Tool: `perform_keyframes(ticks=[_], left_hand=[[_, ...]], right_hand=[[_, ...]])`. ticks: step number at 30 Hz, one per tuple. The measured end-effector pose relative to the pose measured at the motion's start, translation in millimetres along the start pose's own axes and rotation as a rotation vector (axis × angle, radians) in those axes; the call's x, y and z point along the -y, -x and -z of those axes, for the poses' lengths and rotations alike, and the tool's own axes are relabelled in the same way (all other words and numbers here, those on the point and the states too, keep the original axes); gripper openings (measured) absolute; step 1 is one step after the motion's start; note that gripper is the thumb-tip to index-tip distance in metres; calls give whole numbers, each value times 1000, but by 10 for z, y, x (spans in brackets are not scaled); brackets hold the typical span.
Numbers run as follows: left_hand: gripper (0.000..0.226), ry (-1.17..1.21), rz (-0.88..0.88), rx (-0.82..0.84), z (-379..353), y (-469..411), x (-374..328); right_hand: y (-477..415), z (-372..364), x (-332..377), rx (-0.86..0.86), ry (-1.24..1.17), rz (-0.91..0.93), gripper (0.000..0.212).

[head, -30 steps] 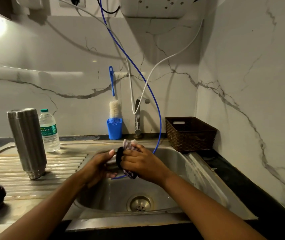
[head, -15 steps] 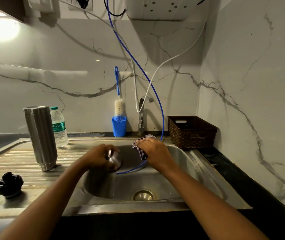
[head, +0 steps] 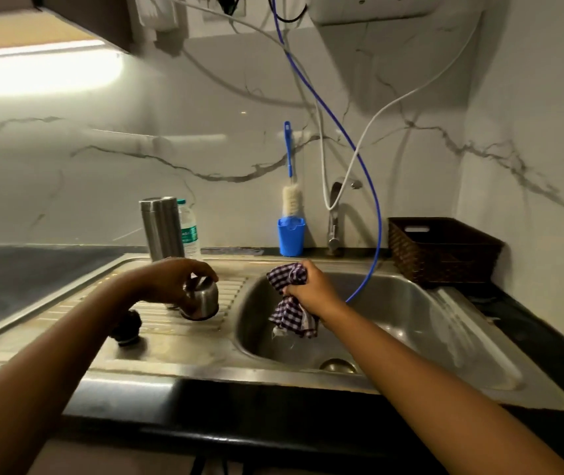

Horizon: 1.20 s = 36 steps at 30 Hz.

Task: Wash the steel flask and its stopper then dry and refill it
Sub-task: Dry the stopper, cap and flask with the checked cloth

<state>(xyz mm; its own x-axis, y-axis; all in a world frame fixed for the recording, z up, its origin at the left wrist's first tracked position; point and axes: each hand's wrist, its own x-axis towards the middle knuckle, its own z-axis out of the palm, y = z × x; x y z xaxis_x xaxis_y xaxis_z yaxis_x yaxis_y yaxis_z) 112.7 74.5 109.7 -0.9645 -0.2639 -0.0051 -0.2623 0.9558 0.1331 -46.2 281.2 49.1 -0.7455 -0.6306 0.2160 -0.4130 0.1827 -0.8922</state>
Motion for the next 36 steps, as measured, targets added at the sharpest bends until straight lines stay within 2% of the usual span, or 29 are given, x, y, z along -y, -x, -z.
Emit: perform_keyframes(ticks=[6,12,17,19,21,23,24,27,30,32,34,36], left_hand=[[59,18,50,11,-256,262,387],[70,-78,121,62,-422,243,433],[75,-55,123,68,-442,253,429],[67,52,139,-85,-413,233,479],[51,256,192,-431,-367,188,528],[55,430,307,-753,-316,101,576],[63,491,380,-827,-294,28,612],[101,626,541,-798,-246,-196,706],[117,807,513,-750,-202,-404,761],[108,878,484,-758,-195,-482,747],[87,861,498,-792,-176,-519,723],[76,831,514,-793,-153,-526,705]], right_hand=[[9,-249,-54,8,-156,-96,39],[-17,-247,-182,-68,-180,-109,41],[-37,-269,-237,-71,-177,-139,42],[-43,-281,-236,-71,-175,-132,40],[-46,-287,-239,-73,-180,-131,40],[-50,-284,-240,-71,-188,-137,39],[-52,-281,-237,-68,-189,-140,39],[-77,-277,-250,-53,-161,-151,38],[-119,-284,-278,-35,-158,-158,37],[-138,-284,-294,-27,-163,-155,35],[-159,-279,-305,-26,-169,-154,34],[-178,-274,-311,-51,-194,-159,36]])
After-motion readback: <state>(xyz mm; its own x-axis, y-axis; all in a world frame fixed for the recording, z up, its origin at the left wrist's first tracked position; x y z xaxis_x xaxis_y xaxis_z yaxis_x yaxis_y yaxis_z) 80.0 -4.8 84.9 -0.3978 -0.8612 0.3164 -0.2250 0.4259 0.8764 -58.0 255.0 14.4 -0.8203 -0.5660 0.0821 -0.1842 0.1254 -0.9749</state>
